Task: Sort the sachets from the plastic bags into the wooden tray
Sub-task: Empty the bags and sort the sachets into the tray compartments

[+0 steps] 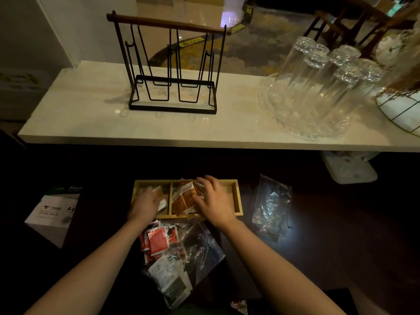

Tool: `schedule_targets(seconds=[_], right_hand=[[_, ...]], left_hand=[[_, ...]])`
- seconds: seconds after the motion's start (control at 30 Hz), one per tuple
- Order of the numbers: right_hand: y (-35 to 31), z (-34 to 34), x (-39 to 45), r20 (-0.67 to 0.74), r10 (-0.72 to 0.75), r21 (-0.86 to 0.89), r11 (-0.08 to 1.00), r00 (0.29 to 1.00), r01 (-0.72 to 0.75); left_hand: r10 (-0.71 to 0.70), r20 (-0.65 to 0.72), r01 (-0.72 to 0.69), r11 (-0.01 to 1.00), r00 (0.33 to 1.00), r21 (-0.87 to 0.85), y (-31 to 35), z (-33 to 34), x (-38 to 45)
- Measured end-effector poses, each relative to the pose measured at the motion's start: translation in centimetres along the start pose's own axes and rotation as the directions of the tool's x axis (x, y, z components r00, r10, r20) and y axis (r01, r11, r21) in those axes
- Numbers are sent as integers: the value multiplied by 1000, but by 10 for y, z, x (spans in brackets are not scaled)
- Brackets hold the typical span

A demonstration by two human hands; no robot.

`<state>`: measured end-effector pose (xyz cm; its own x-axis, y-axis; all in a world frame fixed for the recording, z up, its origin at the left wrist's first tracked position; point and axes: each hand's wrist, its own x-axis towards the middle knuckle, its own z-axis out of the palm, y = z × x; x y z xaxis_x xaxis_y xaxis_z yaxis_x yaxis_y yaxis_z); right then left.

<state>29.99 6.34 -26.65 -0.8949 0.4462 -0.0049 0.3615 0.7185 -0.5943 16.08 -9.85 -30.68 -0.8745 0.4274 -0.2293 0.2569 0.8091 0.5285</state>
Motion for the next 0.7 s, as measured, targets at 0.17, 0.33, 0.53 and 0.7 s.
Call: schedule_targets(seconds=[0.17, 0.33, 0.53, 0.7], right_hand=[[-9, 25, 18, 157, 57, 12, 998, 986, -60], [-16, 37, 22, 119, 88, -23, 996, 989, -86], [-12, 40, 24, 69, 55, -28, 998, 996, -53], [-4, 45, 25, 88, 68, -34, 997, 994, -65]], left_hand=[[0, -85, -13, 987, 996, -158, 40, -8, -23], [139, -23, -139, 990, 990, 6, 53, 17, -31], [167, 51, -172, 978, 985, 118, 59, 24, -21], [213, 59, -218, 969, 975, 119, 54, 33, -20]])
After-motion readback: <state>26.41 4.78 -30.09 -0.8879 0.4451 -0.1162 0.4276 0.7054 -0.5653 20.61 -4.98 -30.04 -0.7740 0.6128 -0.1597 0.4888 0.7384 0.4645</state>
